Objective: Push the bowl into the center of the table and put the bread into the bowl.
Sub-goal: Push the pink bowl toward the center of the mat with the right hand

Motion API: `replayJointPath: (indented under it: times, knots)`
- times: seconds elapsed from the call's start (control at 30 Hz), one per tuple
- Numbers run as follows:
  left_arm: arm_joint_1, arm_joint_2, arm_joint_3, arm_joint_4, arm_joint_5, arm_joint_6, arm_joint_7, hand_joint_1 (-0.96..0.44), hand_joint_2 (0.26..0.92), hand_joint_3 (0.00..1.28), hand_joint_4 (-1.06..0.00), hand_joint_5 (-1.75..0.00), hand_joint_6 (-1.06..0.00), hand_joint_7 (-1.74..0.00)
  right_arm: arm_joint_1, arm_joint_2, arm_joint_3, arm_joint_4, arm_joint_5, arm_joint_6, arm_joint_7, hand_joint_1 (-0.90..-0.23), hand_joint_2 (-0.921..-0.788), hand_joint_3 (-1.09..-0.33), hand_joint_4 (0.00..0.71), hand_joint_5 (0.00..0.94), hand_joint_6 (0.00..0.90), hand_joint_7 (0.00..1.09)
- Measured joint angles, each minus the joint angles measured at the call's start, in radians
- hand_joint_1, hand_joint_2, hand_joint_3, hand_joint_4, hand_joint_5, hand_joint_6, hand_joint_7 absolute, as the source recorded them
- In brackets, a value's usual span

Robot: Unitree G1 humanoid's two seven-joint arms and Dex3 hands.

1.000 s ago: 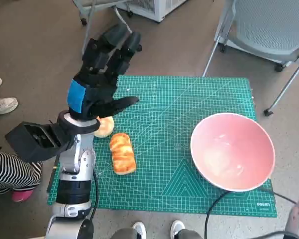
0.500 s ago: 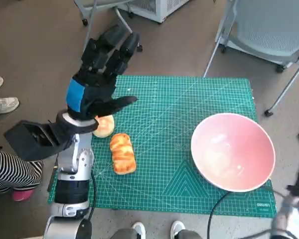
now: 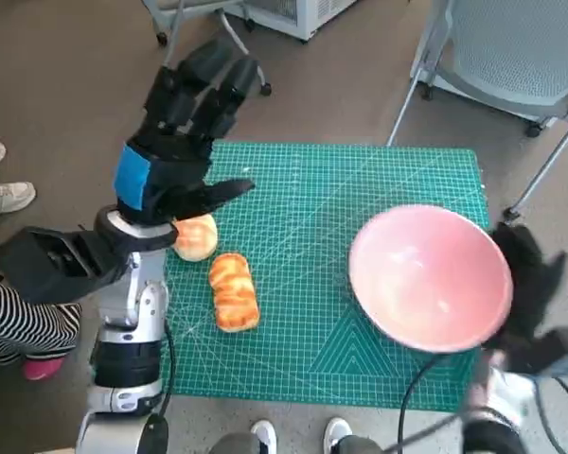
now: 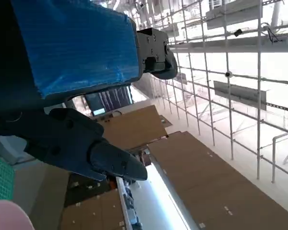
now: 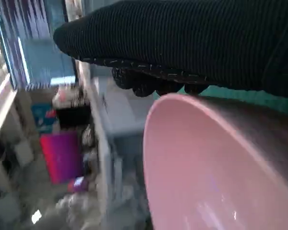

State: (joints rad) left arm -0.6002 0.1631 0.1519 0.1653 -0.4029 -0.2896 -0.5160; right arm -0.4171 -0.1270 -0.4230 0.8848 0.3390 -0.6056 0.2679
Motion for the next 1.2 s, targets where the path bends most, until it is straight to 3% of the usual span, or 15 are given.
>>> replayJointPath:
  times: [0.1, 0.53, 0.97, 1.2]
  knots:
    - [0.003, 0.009, 0.004, -0.001, 0.000, 0.001, -0.001, -0.25, 0.900, 0.00, -0.20, 0.00, 0.00, -0.58, -0.031, 0.019, 0.000, 0.021, 0.019, 0.006, 0.035, -0.610, -0.921, -0.815, 0.110, 0.002, 0.023, 0.45]
    - [0.023, 0.045, 0.023, -0.035, -0.003, 0.013, -0.012, -0.27, 0.917, 0.01, -0.18, 0.00, 0.00, -0.56, -0.146, 0.057, 0.018, 0.049, 0.030, 0.027, 0.079, -0.599, -0.921, -0.813, 0.100, 0.000, 0.010, 0.45]
    - [0.027, 0.058, 0.036, -0.033, -0.003, -0.011, -0.031, -0.23, 0.921, 0.04, -0.17, 0.00, 0.00, -0.54, -0.243, 0.091, 0.073, 0.085, 0.004, 0.050, 0.044, -0.586, -0.921, -0.842, 0.087, 0.000, 0.000, 0.44]
    - [0.031, 0.062, 0.039, -0.033, -0.001, -0.017, -0.028, -0.23, 0.921, 0.04, -0.17, 0.00, 0.00, -0.54, -0.294, 0.106, 0.099, 0.121, -0.023, 0.066, 0.031, -0.576, -0.921, -0.857, 0.072, 0.000, -0.001, 0.42]
